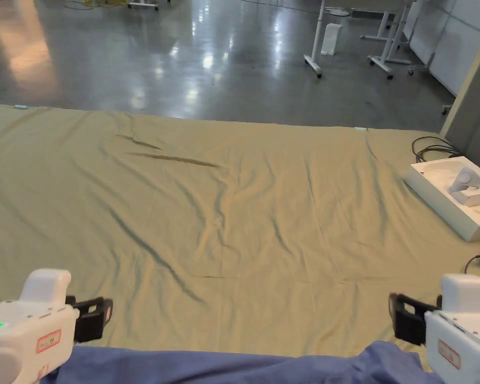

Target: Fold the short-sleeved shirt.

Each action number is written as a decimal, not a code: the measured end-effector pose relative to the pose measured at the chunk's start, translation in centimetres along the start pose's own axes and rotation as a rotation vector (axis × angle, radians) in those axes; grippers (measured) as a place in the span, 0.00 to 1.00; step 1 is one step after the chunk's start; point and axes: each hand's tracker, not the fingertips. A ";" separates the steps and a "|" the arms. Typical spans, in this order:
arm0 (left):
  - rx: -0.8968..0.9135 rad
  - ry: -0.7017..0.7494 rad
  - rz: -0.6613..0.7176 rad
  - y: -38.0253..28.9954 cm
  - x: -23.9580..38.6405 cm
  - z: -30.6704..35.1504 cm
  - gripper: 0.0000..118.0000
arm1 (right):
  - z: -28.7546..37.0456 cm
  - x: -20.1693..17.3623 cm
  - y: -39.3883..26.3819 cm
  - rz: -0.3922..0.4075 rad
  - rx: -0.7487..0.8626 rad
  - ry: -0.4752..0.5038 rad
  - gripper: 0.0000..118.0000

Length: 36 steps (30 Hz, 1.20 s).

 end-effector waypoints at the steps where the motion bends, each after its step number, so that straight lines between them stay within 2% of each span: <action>1: 0.035 -0.009 -0.004 0.6 0.7 0.0 0.50 | 0.2 -0.7 0.5 0.004 0.053 0.011 0.59; 4: 0.129 -0.023 -0.020 2.2 2.9 -0.1 0.50 | 0.6 -3.2 1.7 0.025 0.174 0.020 0.59; 7: 0.216 -0.028 -0.032 3.0 5.0 0.6 0.49 | 0.9 -5.6 2.1 0.022 0.277 0.075 0.58; 9: 0.276 -0.031 -0.052 3.2 6.1 1.3 0.41 | 0.9 -7.2 2.2 0.038 0.328 0.085 0.50; 11: 0.320 0.010 -0.076 3.3 6.9 1.7 0.40 | 0.9 -8.5 2.3 0.064 0.362 0.076 0.48; 12: 0.334 0.023 -0.075 3.3 7.3 1.9 0.31 | 0.9 -9.1 2.2 0.071 0.382 0.068 0.35; 13: 0.354 0.037 -0.072 3.3 7.4 2.1 0.24 | 0.7 -9.8 2.2 0.075 0.388 0.056 0.26; 15: 0.386 0.053 -0.043 3.3 7.4 2.5 0.09 | 0.4 -10.7 2.3 0.072 0.394 0.045 0.17; 18: 0.416 0.068 -0.031 3.0 7.2 2.9 0.02 | -0.1 -11.4 2.2 0.039 0.417 0.014 0.00; 26: 0.434 0.108 -0.009 3.3 5.1 3.6 0.01 | -0.2 -11.3 2.7 -0.017 0.443 0.005 0.00; 31: 0.237 0.025 0.057 3.1 1.9 2.6 0.01 | -0.6 -11.2 2.8 -0.002 0.413 0.016 0.00; 36: 0.036 0.010 0.108 0.6 -2.6 1.7 0.03 | -1.6 -11.0 2.2 0.003 0.350 0.032 0.00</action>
